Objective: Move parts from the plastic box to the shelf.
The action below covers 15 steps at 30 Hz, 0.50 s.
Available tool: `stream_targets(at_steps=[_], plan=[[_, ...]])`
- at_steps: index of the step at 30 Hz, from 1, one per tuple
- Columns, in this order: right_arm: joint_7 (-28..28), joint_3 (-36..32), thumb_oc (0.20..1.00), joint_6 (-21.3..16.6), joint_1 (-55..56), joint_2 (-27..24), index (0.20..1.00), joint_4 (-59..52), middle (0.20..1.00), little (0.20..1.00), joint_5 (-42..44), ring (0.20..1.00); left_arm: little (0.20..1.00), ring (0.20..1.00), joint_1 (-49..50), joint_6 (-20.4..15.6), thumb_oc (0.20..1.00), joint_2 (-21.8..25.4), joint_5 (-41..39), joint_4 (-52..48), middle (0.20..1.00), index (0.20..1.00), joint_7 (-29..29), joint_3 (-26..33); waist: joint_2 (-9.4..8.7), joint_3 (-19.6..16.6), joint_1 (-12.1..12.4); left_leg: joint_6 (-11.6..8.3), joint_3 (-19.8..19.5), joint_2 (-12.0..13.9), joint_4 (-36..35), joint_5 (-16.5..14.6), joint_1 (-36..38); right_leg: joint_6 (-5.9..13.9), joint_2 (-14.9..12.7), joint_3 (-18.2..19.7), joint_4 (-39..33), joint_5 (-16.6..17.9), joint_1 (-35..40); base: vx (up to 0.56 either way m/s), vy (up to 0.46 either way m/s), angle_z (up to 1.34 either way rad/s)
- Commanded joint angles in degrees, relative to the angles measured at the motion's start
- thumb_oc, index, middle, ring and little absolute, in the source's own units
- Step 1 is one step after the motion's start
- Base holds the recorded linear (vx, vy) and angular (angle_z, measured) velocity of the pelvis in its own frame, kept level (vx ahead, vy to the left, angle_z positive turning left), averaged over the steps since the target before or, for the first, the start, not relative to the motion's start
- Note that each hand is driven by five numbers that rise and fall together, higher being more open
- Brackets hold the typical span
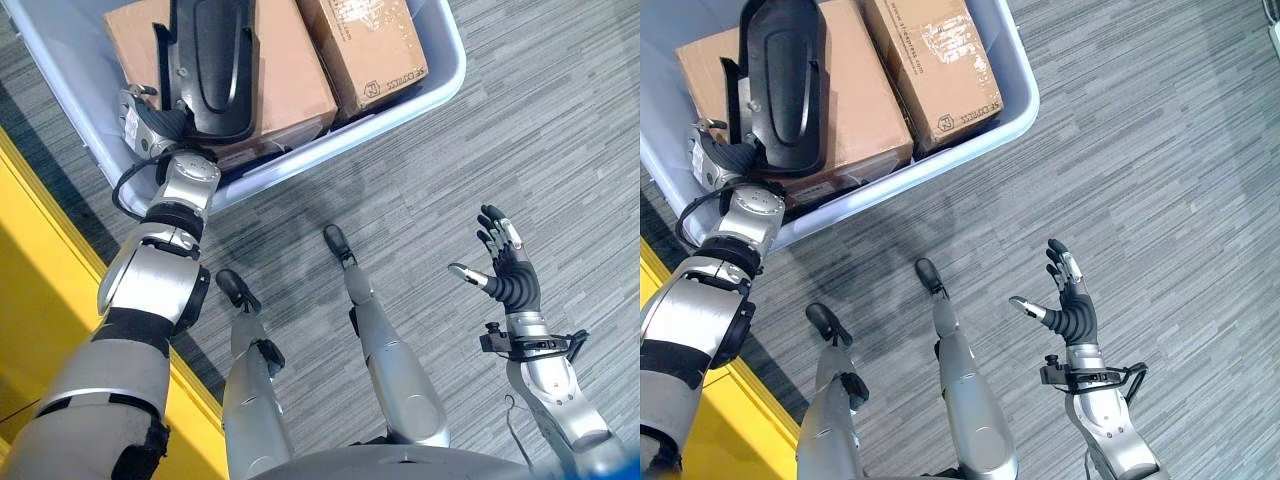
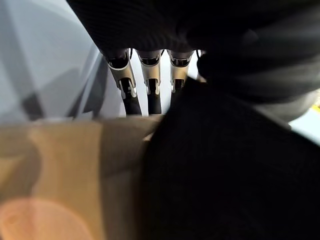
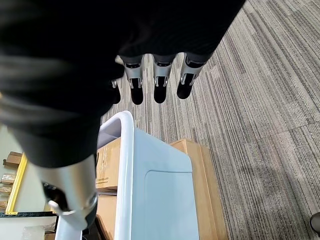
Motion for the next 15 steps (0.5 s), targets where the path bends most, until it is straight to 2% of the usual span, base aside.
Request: stream_targets(at_steps=[1,15], plan=[[0.43,-4.15,1.000,-3.08,-2.76,-2.09,1.000,-1.31,1.000,1.000,1.64,1.000,0.200,0.200,-1.50,1.30,0.200,0.63,1.95,3.01,0.200,0.200,-3.91,0.34,0.09,5.74,-1.71,-0.86,-4.13,0.36,9.45,-9.42,1.69,1.12,0.10,-3.25,12.09,-7.23,-1.52,0.00,0.000,0.00],[1.77,-5.43,1.000,-2.80,-2.15,-3.10,1.000,-1.36,1.000,1.000,2.75,1.000,0.200,0.200,-0.70,1.96,0.200,-0.21,5.57,2.84,0.200,0.200,-6.05,-1.90,0.68,4.11,-1.53,-1.26,-4.40,0.57,10.57,-9.80,1.67,0.88,0.07,-3.87,12.55,-7.64,-1.05,0.00,0.000,0.00]])
